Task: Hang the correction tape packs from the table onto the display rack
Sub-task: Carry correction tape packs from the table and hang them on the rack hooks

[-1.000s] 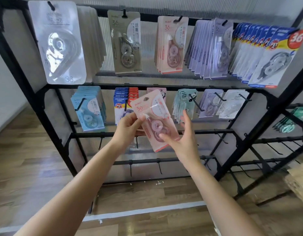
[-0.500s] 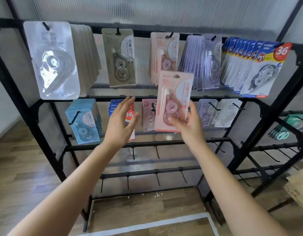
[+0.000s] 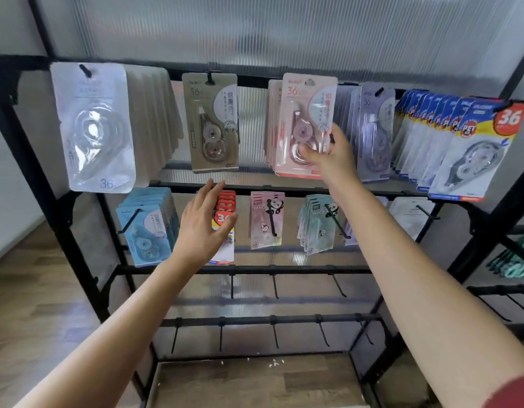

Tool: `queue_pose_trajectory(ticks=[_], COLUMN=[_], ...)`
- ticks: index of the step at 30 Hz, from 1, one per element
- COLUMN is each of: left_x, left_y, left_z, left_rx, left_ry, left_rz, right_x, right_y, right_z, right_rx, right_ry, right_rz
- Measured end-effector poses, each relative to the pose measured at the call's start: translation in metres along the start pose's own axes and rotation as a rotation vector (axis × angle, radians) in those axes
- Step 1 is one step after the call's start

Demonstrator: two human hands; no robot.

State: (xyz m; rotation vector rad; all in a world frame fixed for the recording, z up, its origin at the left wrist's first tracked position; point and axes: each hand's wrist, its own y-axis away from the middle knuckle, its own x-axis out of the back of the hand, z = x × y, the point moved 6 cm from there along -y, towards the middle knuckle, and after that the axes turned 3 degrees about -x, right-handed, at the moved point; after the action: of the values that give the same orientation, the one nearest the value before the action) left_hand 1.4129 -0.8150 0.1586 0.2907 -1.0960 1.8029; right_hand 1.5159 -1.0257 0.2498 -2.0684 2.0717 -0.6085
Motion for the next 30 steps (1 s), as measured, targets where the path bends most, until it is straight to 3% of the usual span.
queue_pose_trajectory(ticks=[16,30], left_x=[0.0,0.005], left_y=[0.002,0.011], left_z=[-0.008,-0.004], left_rx=[0.001,-0.064], left_ry=[-0.126,-0.429], left_rz=[0.012,-0.023], right_x=[-0.007,-0.018], right_y=[-0.01,-0.029], right_z=[0.006,0.017], right_rx=[0.01,-0.073], right_ry=[-0.033,0.197], right_rz=[-0.046,-0.058])
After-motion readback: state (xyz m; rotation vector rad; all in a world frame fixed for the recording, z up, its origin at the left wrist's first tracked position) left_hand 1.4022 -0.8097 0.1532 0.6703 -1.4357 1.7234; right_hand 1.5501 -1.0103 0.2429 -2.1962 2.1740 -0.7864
